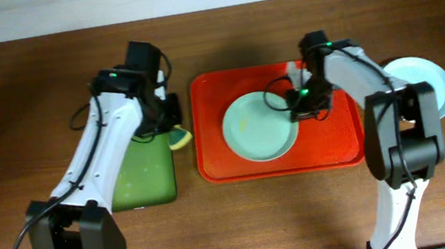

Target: Clean dirty plates on tray and stack at the side

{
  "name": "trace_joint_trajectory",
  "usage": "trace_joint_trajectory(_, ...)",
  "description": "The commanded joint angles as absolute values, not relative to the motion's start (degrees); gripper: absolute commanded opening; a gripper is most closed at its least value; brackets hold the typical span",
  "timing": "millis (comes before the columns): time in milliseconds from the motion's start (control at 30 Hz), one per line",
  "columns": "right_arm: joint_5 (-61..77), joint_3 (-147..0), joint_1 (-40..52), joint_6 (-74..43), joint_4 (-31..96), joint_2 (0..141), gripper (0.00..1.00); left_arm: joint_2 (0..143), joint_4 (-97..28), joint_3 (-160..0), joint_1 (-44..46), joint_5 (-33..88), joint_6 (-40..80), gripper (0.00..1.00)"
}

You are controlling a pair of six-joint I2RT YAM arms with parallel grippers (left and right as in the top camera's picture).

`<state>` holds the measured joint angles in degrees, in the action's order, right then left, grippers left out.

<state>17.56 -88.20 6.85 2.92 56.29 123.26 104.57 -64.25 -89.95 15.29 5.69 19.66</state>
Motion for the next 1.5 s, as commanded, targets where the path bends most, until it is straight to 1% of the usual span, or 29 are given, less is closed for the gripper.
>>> trace_joint_trajectory(0,15.9,-88.2,12.8,9.0,56.8,124.2,0.24,104.6,-60.1,-87.1,20.5,9.0,17.9,0.00)
trace_joint_trajectory(33,15.9,-89.3,13.1,8.7,58.4,124.2,0.45,104.6,-59.1,-87.1,21.9,9.0,17.9,0.00)
trace_joint_trajectory(67,15.9,-91.0,12.8,5.4,61.0,124.2,0.54,104.6,-57.8,-87.1,23.0,9.0,17.9,0.00)
trace_joint_trajectory(100,15.9,-91.7,12.2,1.8,61.8,124.2,0.61,104.6,-57.2,-87.1,23.3,9.0,17.9,0.00)
trace_joint_trajectory(133,15.9,-91.8,11.5,-2.8,61.9,124.2,0.64,104.6,-57.1,-87.1,23.4,9.0,17.9,0.00)
trace_joint_trajectory(167,16.1,-91.4,11.3,-6.0,62.0,124.2,0.65,104.6,-57.1,-87.1,23.4,9.0,17.9,0.00)
trace_joint_trajectory(200,16.1,-90.4,12.0,-6.5,62.8,124.2,0.57,104.7,-56.8,-87.1,23.7,9.0,17.9,0.00)
trace_joint_trajectory(233,16.1,-89.3,12.7,-6.5,62.5,124.2,0.54,105.1,-56.3,-87.0,24.2,9.0,17.9,0.00)
trace_joint_trajectory(267,16.1,-88.2,13.3,-6.5,62.2,124.2,0.42,105.9,-55.6,-87.0,24.6,9.0,17.9,0.00)
trace_joint_trajectory(300,16.1,-87.9,13.7,-6.5,62.3,124.2,0.32,106.5,-55.3,-87.0,24.9,9.0,17.9,0.00)
trace_joint_trajectory(367,16.1,-87.9,13.9,-8.1,62.0,124.2,0.23,109.1,-53.5,-87.0,25.6,9.3,17.9,0.00)
trace_joint_trajectory(433,16.1,-87.9,13.9,-10.0,60.6,124.2,0.04,110.9,-52.5,-87.0,26.3,9.3,17.9,0.00)
trace_joint_trajectory(533,16.0,-87.9,14.4,-7.7,58.4,124.2,0.04,114.7,-49.4,-87.0,28.1,9.4,17.9,0.00)
trace_joint_trajectory(600,16.1,-87.9,14.6,-7.8,57.6,124.2,0.04,118.0,-46.6,-87.0,29.2,11.1,18.8,0.00)
trace_joint_trajectory(733,16.1,-87.9,14.6,-7.9,56.9,124.2,0.04,120.6,-42.9,-87.0,30.0,10.5,18.7,0.00)
trace_joint_trajectory(800,16.1,-87.5,14.6,-7.8,56.9,124.2,0.04,123.8,-42.9,-87.0,30.0,4.5,18.7,0.00)
trace_joint_trajectory(933,15.9,-82.4,14.6,-7.8,52.8,124.2,0.05,125.2,-50.4,-87.8,29.8,-22.9,18.8,0.00)
trace_joint_trajectory(967,15.9,-81.9,14.6,-7.8,52.5,124.2,0.05,125.0,-52.1,-88.6,29.4,-23.6,18.8,0.00)
trace_joint_trajectory(1067,15.9,-81.2,14.6,-7.8,52.2,124.2,0.05,123.7,-57.5,-93.9,28.3,-23.4,18.8,0.00)
trace_joint_trajectory(1100,15.9,-81.1,14.6,-7.8,51.8,124.2,0.05,123.2,-59.7,-95.9,28.3,-23.4,19.9,0.00)
trace_joint_trajectory(1133,15.9,-81.2,14.6,-7.8,51.5,124.2,0.04,121.6,-62.7,-98.5,28.2,-22.2,24.1,0.00)
trace_joint_trajectory(1200,15.9,-81.4,14.6,-7.8,51.6,124.2,0.04,118.7,-64.6,-100.2,26.7,-17.4,24.6,0.00)
trace_joint_trajectory(1233,15.9,-83.0,14.6,-7.8,53.3,124.1,0.04,114.8,-65.5,-100.6,24.1,-13.0,24.6,0.00)
trace_joint_trajectory(1300,15.7,-89.0,14.6,-7.3,59.1,123.0,0.04,110.6,-69.8,-100.6,18.2,-11.3,24.6,0.00)
trace_joint_trajectory(1367,11.4,-98.8,14.9,-7.7,68.6,122.7,0.04,110.3,-74.3,-100.1,12.1,-10.9,24.6,0.00)
trace_joint_trajectory(1400,6.6,-104.0,15.4,-8.3,73.7,122.7,0.04,110.4,-74.2,-98.3,9.4,-8.6,24.6,0.00)
trace_joint_trajectory(1467,-6.3,-114.8,17.2,-11.5,83.7,122.7,0.04,110.5,-69.9,-91.4,6.0,-5.3,24.6,0.00)
